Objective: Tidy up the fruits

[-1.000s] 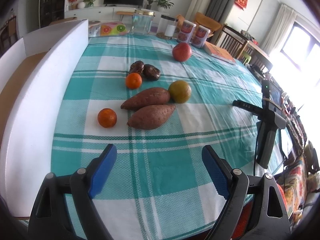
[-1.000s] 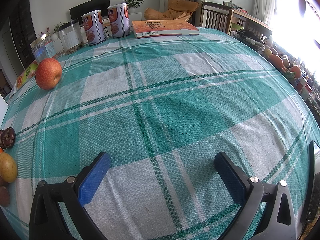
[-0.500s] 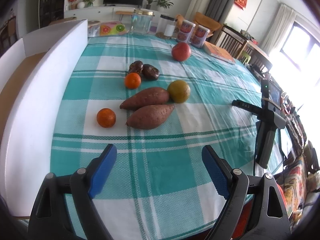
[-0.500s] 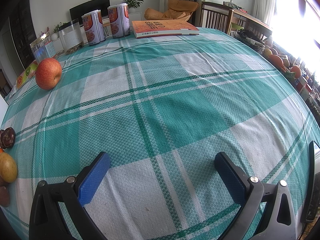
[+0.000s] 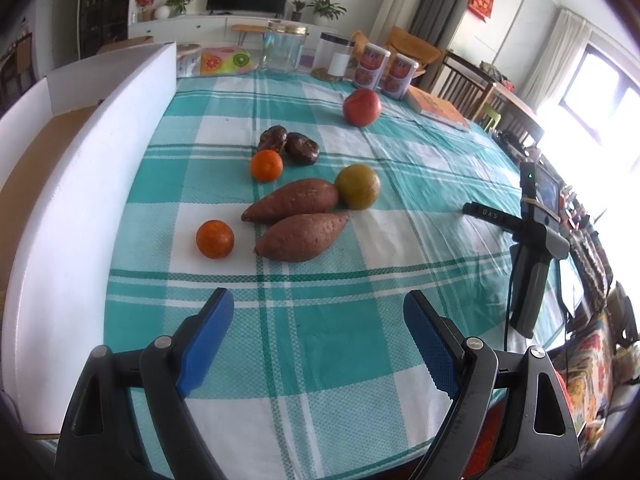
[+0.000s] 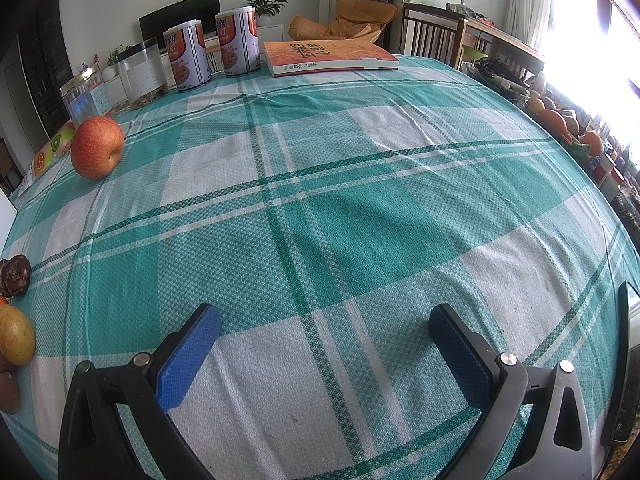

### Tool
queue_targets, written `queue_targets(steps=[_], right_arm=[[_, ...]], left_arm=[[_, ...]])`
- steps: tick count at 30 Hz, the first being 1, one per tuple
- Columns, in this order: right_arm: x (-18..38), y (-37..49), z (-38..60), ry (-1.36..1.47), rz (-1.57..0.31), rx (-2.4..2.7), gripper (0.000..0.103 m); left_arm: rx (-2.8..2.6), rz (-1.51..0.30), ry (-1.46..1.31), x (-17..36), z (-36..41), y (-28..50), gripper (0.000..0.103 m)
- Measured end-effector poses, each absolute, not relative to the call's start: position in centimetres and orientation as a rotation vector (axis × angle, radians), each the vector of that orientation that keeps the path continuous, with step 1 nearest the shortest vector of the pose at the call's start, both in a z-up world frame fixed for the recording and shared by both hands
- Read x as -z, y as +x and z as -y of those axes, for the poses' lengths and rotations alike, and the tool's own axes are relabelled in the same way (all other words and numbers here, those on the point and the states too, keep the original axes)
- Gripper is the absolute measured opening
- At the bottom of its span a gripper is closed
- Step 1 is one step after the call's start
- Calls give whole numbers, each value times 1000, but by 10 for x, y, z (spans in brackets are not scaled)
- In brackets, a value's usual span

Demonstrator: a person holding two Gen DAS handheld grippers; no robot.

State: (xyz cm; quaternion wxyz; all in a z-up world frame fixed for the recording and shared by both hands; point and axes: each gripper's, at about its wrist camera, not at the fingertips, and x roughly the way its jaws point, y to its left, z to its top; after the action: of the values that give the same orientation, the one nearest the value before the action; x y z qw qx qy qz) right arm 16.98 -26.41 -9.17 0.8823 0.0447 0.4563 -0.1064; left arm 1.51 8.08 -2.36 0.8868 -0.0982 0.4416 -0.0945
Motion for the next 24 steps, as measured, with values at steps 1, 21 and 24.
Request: queue_targets(steps=[1, 21, 24], right_arm=[[92, 170, 264, 93, -950, 222, 103], [92, 170, 264, 93, -950, 222, 103], [92, 170, 264, 93, -950, 222, 103]], left_arm=[[195, -920, -206, 24, -82, 16, 88], [193, -928, -220, 27, -85, 17, 88], [193, -928, -219, 28, -86, 17, 88]])
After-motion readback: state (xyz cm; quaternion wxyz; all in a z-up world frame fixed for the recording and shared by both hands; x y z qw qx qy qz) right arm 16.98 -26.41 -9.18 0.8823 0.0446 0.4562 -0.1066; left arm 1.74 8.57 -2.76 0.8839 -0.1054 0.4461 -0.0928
